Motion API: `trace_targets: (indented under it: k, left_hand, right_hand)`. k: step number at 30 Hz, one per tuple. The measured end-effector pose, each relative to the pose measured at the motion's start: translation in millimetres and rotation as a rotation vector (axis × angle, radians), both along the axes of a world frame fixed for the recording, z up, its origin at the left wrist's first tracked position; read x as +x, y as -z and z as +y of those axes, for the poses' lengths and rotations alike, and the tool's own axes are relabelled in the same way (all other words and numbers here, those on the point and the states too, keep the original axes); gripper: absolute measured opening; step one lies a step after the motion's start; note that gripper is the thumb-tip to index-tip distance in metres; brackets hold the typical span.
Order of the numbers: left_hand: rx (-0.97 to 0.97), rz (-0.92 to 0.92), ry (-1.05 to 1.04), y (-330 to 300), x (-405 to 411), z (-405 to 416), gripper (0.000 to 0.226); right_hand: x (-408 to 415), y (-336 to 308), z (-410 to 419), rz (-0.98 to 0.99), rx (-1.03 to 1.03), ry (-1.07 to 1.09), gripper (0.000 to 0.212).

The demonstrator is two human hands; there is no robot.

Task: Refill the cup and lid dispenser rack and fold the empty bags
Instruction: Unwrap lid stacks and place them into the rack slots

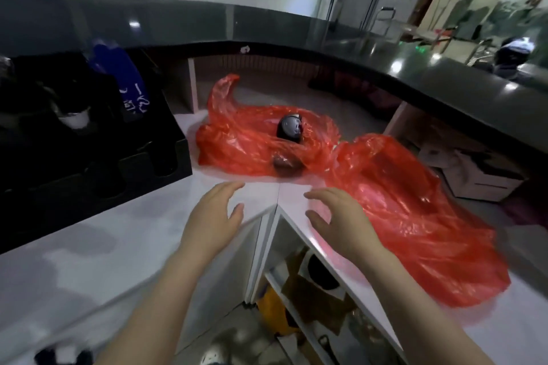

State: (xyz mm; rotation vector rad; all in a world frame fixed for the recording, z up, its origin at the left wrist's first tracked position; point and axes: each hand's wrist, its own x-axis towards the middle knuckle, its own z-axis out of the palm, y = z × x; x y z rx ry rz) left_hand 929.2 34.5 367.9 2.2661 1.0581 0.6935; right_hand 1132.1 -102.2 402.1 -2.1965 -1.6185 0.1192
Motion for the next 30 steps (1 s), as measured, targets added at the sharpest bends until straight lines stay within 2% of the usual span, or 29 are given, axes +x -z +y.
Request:
trace_targets:
  k: [8, 13, 15, 18, 20, 25, 30]
  left_hand:
    - [0.054, -0.113, 0.058, -22, 70, 93, 0.033]
    - [0.11, -0.043, 0.145, -34, 115, 128, 0.037]
    - [0.097, -0.016, 0.146, -35, 133, 139, 0.04]
    - [0.049, 0.108, 0.177, -30, 158, 155, 0.04]
    - [0.016, 0.24, 0.173, -21, 170, 163, 0.033]
    - [-0.109, 0.369, 0.054, 1, 185, 167, 0.025]
    - [-0.259, 0.565, 0.085, 21, 197, 161, 0.044]
  right_hand:
    - [43, 6, 82, 0.115, 0.031, 0.085, 0.034]
    - [77, 1, 132, 0.107, 0.085, 0.101, 0.035]
    - [89, -1, 152, 0.086, 0.029, 0.081, 0.038]
    - [103, 6, 169, 0.006, -0.198, -0.027, 0.049]
    - [111, 13, 172, -0.036, -0.304, -0.059, 0.053]
    - [124, 27, 170, -0.066, -0.203, 0.012, 0.029]
    - [130, 38, 166, -0.009, -0.214, 0.051, 0.034]
